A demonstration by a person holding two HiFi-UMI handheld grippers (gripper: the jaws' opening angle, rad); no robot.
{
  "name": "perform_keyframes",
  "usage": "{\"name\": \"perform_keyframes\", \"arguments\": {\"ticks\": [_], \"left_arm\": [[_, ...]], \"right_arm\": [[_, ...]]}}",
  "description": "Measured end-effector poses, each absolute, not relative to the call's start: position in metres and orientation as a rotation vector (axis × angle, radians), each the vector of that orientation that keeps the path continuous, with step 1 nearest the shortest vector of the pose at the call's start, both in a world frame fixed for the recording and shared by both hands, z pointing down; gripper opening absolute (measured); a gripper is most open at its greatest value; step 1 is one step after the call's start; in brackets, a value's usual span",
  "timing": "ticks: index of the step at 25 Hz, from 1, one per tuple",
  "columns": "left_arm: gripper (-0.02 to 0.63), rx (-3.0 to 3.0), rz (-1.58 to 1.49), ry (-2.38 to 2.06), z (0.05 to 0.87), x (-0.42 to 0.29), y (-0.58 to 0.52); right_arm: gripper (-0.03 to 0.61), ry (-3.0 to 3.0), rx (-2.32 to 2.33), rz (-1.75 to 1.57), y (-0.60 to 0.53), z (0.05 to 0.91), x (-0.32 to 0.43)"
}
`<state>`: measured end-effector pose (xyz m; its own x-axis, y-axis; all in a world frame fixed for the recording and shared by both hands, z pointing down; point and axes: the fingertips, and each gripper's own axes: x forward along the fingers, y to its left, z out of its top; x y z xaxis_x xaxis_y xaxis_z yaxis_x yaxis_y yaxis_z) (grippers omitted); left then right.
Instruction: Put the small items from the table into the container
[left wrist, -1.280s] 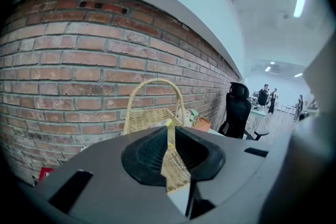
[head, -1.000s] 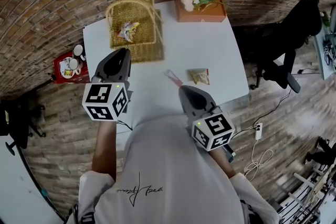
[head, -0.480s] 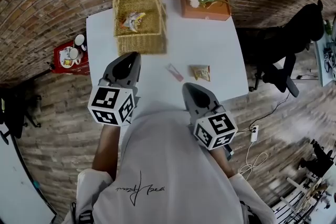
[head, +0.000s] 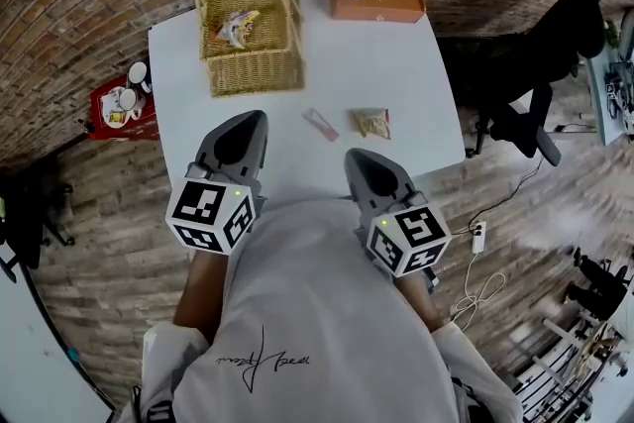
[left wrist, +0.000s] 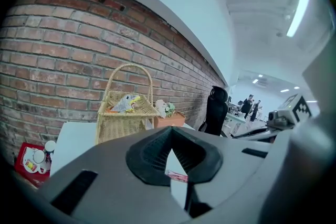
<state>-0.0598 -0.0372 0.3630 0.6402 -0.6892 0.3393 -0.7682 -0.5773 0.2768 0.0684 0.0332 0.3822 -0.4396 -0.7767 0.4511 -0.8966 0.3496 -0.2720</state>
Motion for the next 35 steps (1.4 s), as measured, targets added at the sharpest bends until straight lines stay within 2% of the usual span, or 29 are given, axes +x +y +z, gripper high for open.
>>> {"name": "perform_keyframes", "arguments": {"ticks": [23, 35], "left_arm": [[0.009, 2.449, 0.295, -1.032, 0.382, -0.044, -0.017], [0.009, 2.436, 0.296, -0.986, 0.390, -0.041, -0.018]], "right_arm": [[0.021, -2.355, 1.523, 0.726, 0.031, 0.381, 0.072], [0.023, -2.278, 1.542, 0.692, 0.022, 0.384, 0.112]]}}
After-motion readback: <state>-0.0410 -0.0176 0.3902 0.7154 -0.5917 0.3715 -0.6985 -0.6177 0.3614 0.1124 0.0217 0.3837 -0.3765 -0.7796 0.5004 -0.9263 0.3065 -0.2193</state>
